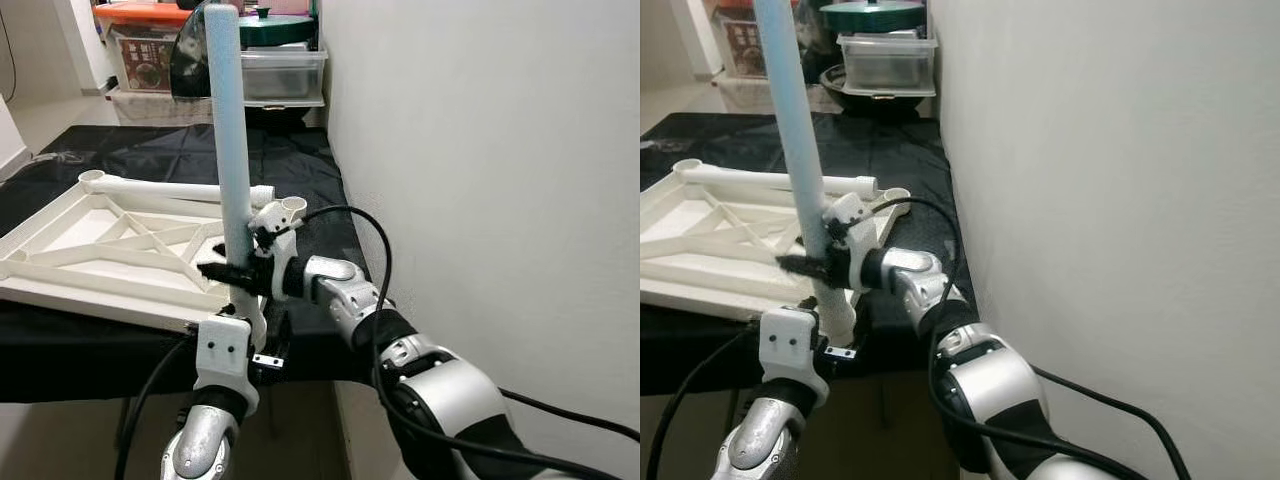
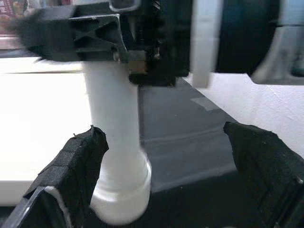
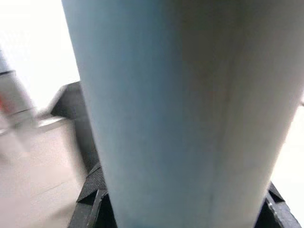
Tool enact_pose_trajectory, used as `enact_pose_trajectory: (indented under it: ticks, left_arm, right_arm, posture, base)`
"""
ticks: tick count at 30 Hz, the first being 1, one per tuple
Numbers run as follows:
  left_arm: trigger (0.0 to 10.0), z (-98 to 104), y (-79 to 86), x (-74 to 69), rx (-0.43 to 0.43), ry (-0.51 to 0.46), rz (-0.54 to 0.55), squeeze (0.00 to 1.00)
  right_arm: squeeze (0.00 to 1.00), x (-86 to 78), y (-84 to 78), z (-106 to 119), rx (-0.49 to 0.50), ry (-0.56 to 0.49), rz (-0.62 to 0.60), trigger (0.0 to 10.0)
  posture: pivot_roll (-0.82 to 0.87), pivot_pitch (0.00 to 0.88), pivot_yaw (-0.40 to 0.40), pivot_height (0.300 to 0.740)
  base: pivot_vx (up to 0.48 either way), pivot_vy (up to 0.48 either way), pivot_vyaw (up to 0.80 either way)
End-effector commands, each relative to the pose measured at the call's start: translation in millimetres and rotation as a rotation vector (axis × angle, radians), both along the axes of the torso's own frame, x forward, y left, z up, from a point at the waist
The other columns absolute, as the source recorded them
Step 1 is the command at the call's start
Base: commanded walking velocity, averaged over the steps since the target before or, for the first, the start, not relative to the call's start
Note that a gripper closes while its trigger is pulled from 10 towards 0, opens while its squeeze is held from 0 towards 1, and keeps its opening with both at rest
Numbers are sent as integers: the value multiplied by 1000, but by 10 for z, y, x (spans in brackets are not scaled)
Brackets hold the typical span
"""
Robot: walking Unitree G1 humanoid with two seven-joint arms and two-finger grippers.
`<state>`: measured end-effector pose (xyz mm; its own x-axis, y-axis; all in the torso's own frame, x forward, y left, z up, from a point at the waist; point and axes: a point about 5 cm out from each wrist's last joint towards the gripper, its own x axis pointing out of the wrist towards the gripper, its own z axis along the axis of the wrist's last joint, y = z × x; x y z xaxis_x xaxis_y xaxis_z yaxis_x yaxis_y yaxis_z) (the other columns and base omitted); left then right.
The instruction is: Building children table
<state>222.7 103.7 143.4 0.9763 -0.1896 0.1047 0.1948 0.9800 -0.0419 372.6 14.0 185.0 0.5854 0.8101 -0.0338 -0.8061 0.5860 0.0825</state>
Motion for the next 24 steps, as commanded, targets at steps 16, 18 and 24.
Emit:
enact_pose_trajectory:
  ticks: [16,18,24]
  left_arm:
    - [10000,-25,-19,4,14,12,-16,0]
    - [10000,-38,-14,-1,17,16,-15,0]
    - [10000,-27,-1,7,18,13,-10,0]
  right_arm:
    - [0,203,-590,-191,112,193,-955,10000]
    - [1000,197,-477,-125,139,161,-855,10000]
    - [0,166,-273,33,226,90,-623,10000]
  posture:
    - [-11,0,-56,740]
    - [-11,0,-56,740]
    - [-7,0,-53,740]
  base:
    - [0,0,0]
    - [0,0,0]
    - [0,0,0]
